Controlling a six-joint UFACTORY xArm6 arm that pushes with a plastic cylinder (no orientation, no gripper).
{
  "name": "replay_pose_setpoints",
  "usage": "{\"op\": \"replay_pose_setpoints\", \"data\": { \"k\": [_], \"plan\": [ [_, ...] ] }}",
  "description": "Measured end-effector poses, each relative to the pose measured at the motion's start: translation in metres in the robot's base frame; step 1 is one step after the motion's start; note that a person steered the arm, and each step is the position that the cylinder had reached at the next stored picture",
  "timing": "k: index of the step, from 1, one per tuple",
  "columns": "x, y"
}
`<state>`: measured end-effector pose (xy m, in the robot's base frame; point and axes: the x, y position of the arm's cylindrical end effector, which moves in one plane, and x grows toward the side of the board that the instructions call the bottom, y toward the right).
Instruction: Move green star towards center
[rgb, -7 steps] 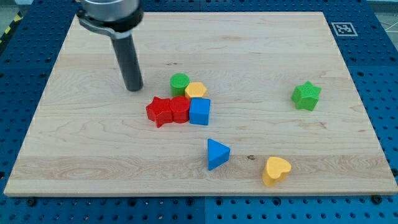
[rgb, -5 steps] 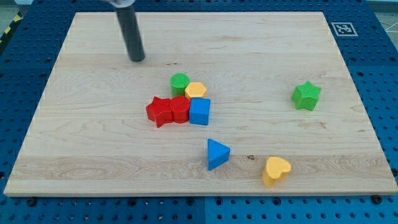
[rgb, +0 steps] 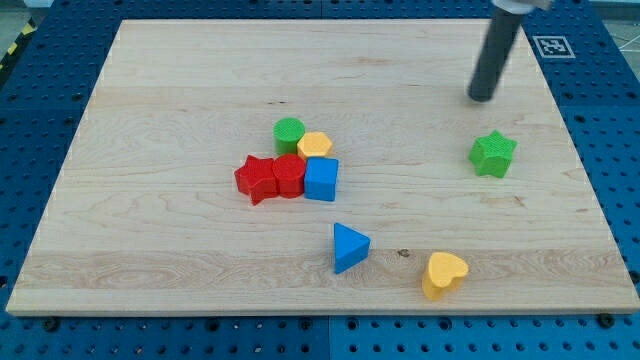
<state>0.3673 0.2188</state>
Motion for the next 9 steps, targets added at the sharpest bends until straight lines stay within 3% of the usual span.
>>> {"op": "replay_pose_setpoints", "data": {
  "k": [2,3,4,9],
  "plan": [
    [0.066,0.046],
    [0.116,0.041],
    [0.122,0.013],
    [-0.025,-0.212]
  ]
}}
